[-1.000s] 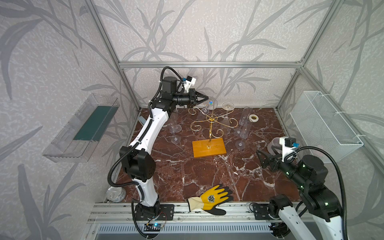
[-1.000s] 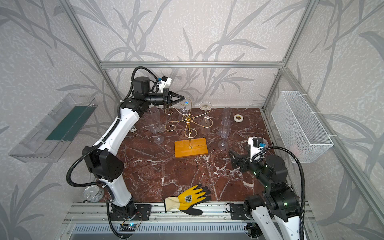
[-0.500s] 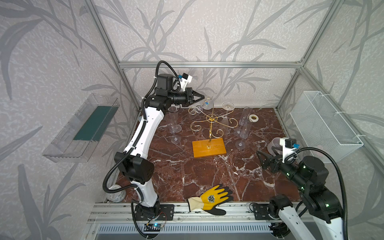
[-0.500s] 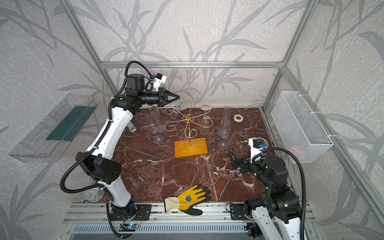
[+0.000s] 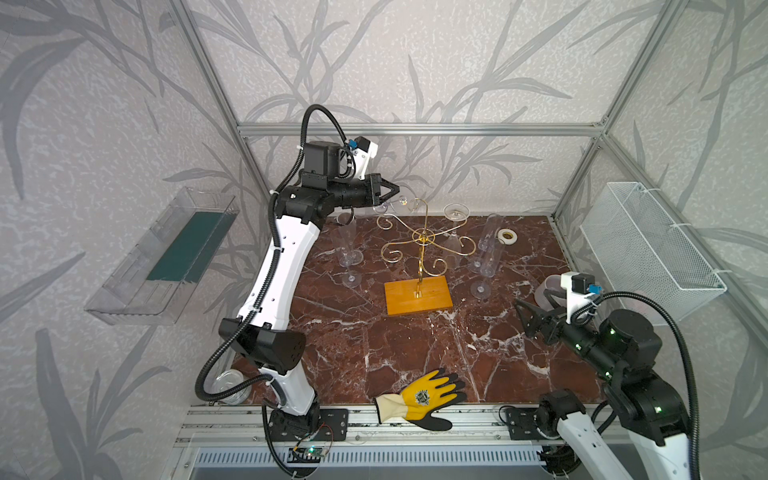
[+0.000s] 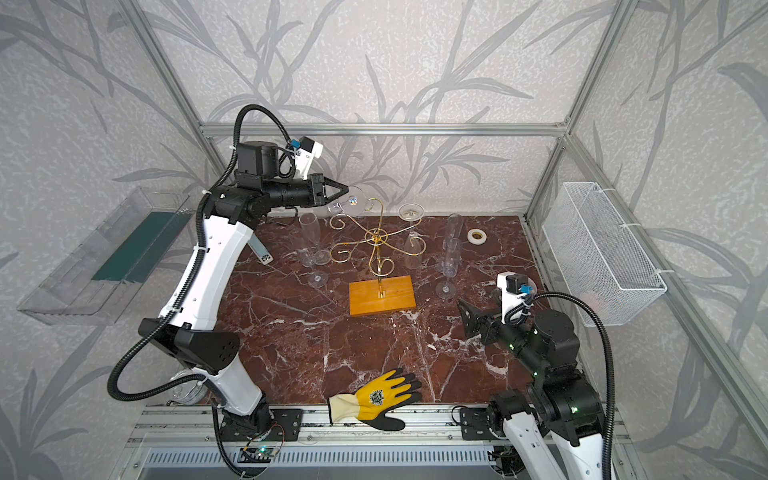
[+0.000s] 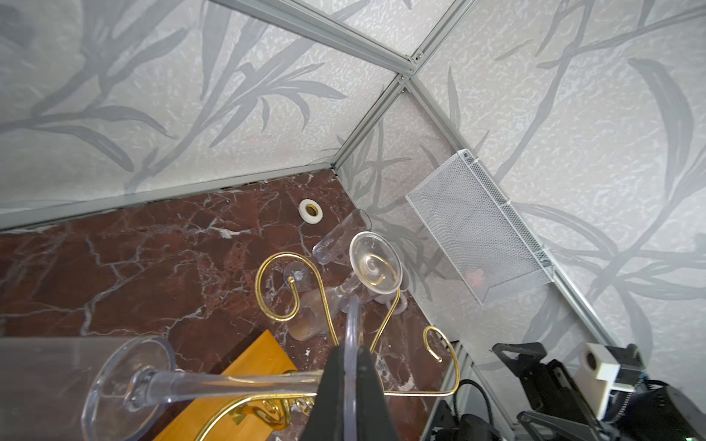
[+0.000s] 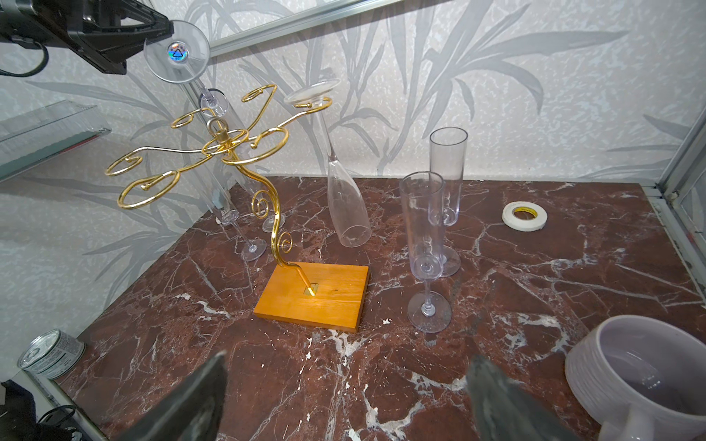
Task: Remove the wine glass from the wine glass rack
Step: 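Lift the flute off the rack with the left gripper toward the right gripper, then close the right gripper on the flute stem while the left gripper holds it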
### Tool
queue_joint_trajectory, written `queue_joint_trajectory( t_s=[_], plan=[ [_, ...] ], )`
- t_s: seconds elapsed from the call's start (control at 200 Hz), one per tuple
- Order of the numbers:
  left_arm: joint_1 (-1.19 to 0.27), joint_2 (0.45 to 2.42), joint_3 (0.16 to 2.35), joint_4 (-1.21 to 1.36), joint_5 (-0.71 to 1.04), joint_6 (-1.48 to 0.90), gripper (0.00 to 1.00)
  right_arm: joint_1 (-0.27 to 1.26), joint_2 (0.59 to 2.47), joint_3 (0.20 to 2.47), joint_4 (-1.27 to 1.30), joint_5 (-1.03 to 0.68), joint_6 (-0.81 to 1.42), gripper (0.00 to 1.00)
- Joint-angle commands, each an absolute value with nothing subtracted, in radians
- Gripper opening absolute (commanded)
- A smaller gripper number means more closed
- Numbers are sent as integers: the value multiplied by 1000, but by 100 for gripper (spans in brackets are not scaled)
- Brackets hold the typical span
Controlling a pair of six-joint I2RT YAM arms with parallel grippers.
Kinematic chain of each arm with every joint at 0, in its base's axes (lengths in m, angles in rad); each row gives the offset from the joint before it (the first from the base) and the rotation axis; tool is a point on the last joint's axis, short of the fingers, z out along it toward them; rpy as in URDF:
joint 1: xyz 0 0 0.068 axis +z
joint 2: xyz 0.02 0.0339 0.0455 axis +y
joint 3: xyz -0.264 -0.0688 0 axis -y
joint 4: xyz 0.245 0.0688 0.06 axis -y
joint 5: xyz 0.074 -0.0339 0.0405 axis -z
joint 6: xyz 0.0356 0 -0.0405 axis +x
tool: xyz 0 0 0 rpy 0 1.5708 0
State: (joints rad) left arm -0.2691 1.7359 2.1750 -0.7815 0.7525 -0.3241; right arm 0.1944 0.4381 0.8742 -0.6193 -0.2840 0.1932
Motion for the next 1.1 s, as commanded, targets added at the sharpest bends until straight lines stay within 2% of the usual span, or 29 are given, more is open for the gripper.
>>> queue_joint_trajectory(
  t_s=[0.0,0.27,0.47,0.595,0.815,0.965,1.094],
  plan=[
    [-326,1661,2251,-847,603,-134,0,190,479,930,-552,-326,177,96],
    [-507,1549,2168,-838,315,152,0,191,582,1020,-500,-409,172,96],
    [-597,1340,1797,-502,402,311,0,190,645,1082,-438,-506,214,96],
    [-658,1253,1656,-367,363,400,0,191,687,1129,-401,-544,253,95],
    [-811,1158,1514,-294,203,646,0,192,772,1214,-330,-620,348,93],
    [-941,1122,1420,-220,34,859,0,197,834,1254,-279,-694,399,92],
    [-1033,1114,1345,-142,-73,1039,0,263,889,1307,-296,-701,380,89]
  ],
)
